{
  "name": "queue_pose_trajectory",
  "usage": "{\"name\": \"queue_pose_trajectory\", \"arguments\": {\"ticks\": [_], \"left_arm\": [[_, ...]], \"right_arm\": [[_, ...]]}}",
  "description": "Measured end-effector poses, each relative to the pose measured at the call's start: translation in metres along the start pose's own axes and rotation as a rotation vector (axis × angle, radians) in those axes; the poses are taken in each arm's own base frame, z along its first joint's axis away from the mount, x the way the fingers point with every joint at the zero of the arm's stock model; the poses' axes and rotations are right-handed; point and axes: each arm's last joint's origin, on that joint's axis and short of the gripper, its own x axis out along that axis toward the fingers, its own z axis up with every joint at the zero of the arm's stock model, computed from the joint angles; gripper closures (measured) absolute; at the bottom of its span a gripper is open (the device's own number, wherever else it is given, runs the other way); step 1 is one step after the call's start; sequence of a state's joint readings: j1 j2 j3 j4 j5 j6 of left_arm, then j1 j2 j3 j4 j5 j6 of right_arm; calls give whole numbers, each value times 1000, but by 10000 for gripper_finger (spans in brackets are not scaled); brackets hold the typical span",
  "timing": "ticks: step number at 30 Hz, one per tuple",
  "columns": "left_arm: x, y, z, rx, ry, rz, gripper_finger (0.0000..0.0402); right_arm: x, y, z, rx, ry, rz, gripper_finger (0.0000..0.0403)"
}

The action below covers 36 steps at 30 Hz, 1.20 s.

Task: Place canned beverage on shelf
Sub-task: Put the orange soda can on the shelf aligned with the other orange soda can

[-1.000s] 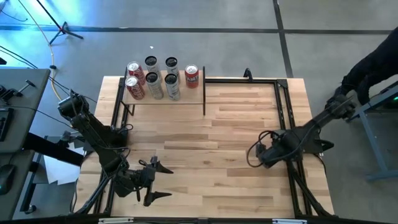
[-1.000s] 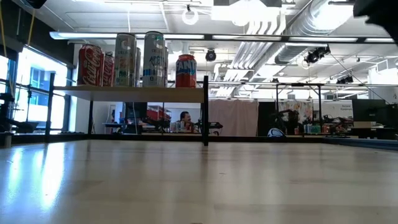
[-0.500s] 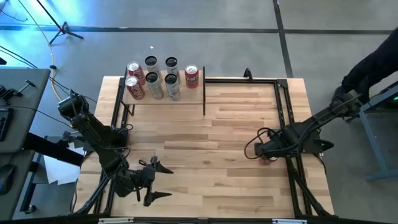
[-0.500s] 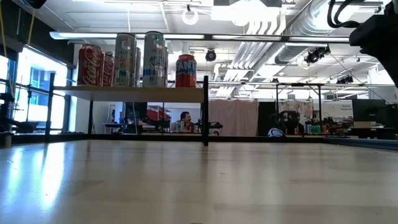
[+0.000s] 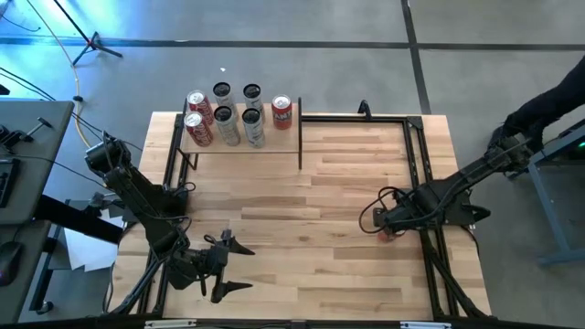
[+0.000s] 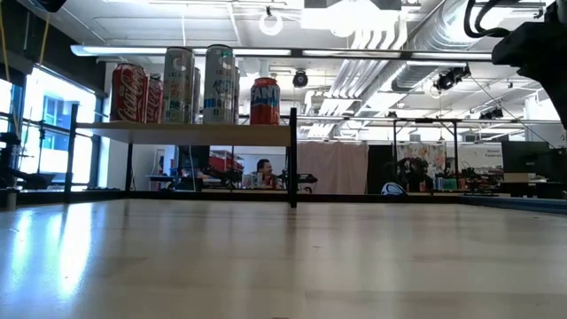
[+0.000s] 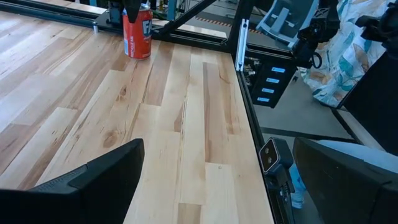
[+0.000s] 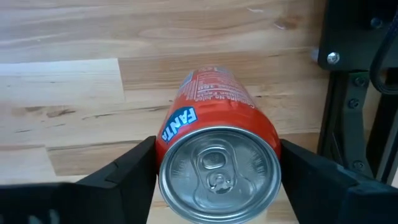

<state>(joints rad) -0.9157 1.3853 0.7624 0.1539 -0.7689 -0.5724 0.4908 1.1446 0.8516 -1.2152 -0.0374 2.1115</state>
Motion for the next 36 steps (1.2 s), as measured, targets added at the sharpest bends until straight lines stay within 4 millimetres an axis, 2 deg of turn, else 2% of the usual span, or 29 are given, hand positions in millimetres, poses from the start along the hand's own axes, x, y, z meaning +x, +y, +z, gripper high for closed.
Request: {"name": "queue_pose_trajectory", "arguments": {"ticks": [5,9,14,20,24,32,36], "left_arm": [[0,0,0,0,0,0,14],[0,0,0,0,0,0,14],[0,0,0,0,0,0,14],[0,0,0,0,0,0,14],[0,0,0,0,0,0,14],[0,0,0,0,0,0,14],[0,0,0,0,0,0,14]], "right_arm": [[0,2,-1,63,9,16,127],[0,7,-3,266,44,57,127],[4,25,-4,485,126,107,127],[17,58,-1,545,209,119,127],[19,84,0,490,203,56,127],[-2,153,-2,374,-14,6,127],[-10,189,0,316,-56,14,127]]}}
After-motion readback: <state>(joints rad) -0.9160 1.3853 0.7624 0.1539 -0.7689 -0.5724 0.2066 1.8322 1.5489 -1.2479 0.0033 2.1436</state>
